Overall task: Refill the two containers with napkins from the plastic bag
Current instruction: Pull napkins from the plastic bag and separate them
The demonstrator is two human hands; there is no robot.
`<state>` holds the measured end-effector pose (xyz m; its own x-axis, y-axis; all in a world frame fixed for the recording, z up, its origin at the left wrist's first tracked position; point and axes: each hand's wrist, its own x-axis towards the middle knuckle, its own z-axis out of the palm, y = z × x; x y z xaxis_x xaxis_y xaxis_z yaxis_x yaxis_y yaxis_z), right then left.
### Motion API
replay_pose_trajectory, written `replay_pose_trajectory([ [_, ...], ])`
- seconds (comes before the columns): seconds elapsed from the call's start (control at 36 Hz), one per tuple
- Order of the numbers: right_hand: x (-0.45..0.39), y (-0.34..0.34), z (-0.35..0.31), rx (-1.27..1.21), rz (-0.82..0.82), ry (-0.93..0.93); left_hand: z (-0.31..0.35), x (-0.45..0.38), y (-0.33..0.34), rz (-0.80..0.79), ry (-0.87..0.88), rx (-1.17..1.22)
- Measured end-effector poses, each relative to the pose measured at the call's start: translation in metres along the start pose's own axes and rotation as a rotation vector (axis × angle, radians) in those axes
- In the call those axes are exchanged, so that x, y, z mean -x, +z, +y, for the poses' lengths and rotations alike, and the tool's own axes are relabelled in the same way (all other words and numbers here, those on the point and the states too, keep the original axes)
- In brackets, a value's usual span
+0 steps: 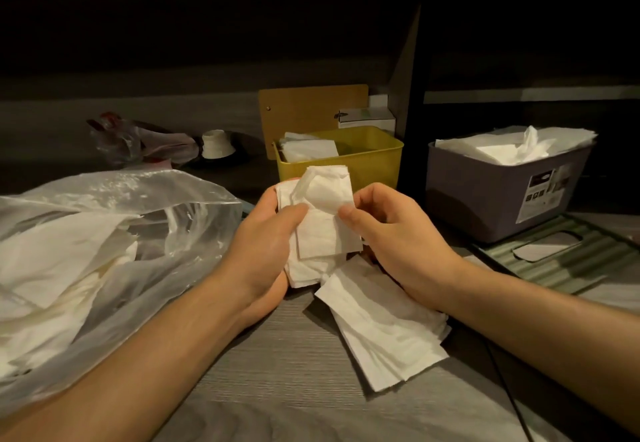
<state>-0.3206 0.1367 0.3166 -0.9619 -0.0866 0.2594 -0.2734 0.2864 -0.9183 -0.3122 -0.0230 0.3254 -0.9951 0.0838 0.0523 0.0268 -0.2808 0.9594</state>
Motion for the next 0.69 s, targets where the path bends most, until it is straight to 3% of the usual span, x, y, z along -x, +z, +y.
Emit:
replay_pose_trajectory([
  [0.19,0.0019,-0.0027,-0.0005,-0.136,-0.076,0.062,0.0023,-0.0011,-0.0023,0.028,-0.052,0.025],
  [0.69,0.0004,-0.0068,0.0040,0.099,-0.016,-0.047,0.0032,-0.0011,-0.0062,0.101,-0.103,0.105],
])
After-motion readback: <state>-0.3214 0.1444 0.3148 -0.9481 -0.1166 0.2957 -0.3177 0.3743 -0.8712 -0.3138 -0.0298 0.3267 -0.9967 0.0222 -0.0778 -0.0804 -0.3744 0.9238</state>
